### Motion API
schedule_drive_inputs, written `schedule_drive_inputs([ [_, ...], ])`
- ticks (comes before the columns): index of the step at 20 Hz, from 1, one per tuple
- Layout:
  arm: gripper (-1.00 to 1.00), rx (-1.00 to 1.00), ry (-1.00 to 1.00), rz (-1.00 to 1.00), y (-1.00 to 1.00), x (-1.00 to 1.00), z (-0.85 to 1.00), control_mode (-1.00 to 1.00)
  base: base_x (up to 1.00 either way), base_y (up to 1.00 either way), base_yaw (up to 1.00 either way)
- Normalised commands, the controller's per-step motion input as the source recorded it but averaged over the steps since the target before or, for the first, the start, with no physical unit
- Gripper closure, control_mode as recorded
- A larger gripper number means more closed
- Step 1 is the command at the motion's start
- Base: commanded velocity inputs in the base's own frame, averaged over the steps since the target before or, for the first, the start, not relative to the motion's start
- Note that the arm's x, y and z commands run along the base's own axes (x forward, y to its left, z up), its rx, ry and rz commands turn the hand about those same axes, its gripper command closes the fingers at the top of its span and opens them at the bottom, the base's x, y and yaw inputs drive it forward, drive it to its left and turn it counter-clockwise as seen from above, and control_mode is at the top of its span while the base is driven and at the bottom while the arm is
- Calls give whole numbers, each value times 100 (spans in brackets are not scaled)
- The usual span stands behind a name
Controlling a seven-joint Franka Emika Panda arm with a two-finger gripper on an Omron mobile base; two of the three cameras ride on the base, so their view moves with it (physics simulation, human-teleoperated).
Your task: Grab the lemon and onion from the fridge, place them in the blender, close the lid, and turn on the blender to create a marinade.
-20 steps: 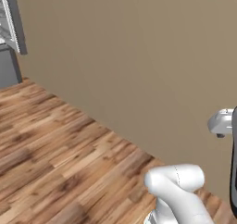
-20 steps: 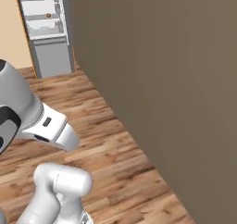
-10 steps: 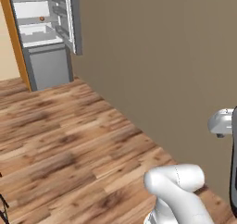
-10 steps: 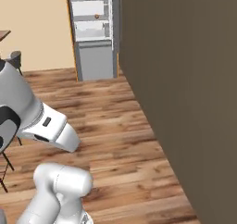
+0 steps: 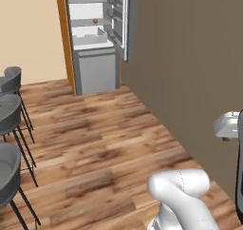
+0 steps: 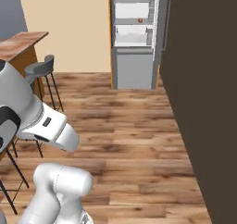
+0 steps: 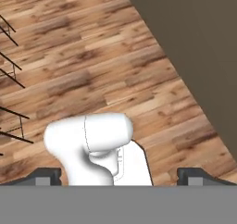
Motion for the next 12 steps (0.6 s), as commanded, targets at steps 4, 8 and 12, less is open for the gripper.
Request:
schedule_drive_inputs([
  [4, -100, 0, 0, 0, 0, 0, 0, 100, 100, 18, 39],
  [8, -100, 0, 0, 0, 0, 0, 0, 100, 100, -11, 34],
  [12, -100, 0, 0, 0, 0, 0, 0, 100, 100, -56, 20],
])
